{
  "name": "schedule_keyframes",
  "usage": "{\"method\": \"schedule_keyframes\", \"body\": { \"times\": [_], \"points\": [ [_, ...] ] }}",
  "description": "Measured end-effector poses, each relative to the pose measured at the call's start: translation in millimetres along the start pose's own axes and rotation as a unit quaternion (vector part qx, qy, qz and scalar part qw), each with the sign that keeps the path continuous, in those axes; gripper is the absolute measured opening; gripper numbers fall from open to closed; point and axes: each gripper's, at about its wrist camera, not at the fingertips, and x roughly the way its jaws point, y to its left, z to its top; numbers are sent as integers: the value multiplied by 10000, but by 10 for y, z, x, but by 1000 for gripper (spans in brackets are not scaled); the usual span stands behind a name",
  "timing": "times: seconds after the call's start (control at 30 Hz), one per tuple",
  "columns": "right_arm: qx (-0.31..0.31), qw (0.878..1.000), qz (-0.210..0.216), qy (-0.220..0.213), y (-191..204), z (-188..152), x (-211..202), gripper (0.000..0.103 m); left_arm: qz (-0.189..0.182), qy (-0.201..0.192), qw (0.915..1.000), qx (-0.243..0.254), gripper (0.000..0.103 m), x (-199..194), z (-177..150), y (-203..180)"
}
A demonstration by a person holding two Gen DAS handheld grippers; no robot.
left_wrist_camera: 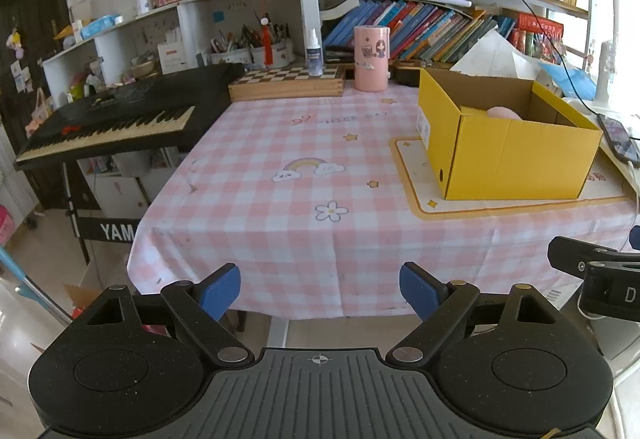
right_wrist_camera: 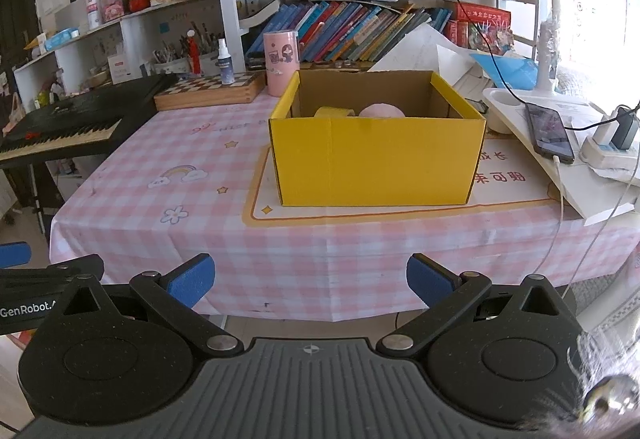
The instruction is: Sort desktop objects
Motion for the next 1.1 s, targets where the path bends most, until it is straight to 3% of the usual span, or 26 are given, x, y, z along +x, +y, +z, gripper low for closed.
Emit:
{"method": "schedule_keyframes", "body": {
  "times": [1.1],
  "points": [
    [-97,9999,65,11,43,50,2,103,-66,91,9999,-82,89,29,-33,28]
  ]
}}
